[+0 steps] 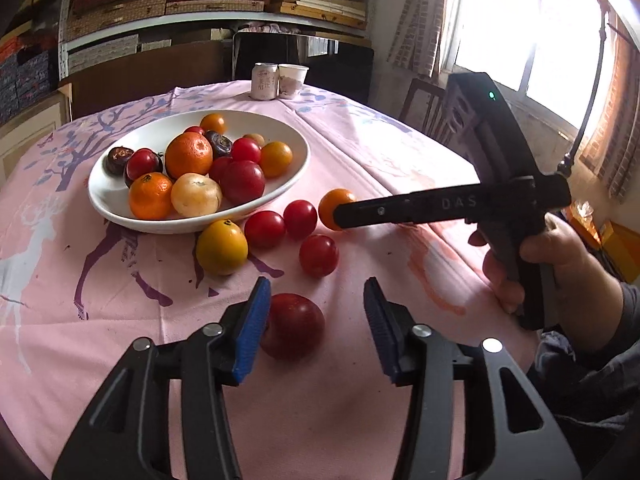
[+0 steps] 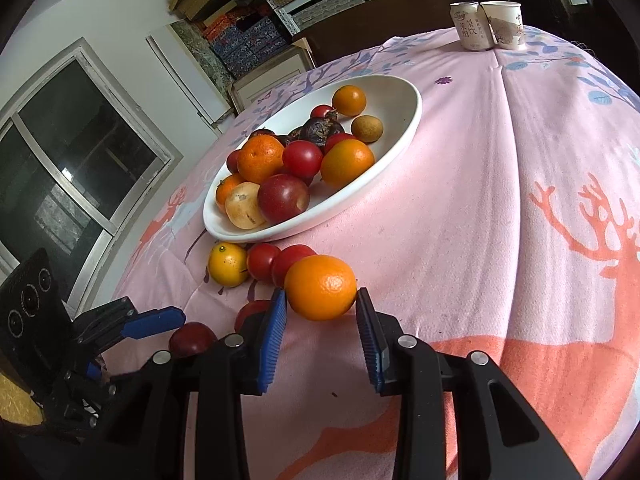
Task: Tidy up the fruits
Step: 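Carry a large red tomato with the left tool while the right tool carries an orange onto the plate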
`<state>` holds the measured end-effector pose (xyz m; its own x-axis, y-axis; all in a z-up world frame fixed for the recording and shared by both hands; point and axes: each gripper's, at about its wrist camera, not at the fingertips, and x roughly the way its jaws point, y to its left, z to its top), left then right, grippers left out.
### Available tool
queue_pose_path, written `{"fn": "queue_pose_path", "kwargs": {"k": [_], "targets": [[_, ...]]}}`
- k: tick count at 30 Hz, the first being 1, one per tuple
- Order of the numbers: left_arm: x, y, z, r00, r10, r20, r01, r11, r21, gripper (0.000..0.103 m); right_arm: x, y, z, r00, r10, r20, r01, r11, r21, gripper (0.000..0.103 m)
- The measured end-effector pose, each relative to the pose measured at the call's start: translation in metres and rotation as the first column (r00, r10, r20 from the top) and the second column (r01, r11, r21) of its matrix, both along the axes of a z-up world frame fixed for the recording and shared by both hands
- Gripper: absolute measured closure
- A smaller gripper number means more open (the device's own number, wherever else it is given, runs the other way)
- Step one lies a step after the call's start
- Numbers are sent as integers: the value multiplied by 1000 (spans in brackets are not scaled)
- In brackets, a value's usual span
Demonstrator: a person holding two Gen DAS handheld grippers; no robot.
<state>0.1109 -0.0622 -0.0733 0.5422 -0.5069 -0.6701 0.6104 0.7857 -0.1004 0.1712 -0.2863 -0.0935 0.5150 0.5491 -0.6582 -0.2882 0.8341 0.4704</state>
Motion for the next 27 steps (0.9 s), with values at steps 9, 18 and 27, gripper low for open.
{"fn": "queue_pose_path", "kwargs": {"k": [9,18,27], "targets": [[29,16,-17,980,142,-141,-139,990,32,43,1,1,0,1000,1,-5,-1,1000,6,65],[33,15,-21,973,172,-156,-165,985,59,45,7,9,-2,1000,14,-20,-15,1000,-21,66],[28,34,-15,970,186,-156,-194,980,-40,65,-3,-3,6,999,22,36,-24,998,66,66]]}}
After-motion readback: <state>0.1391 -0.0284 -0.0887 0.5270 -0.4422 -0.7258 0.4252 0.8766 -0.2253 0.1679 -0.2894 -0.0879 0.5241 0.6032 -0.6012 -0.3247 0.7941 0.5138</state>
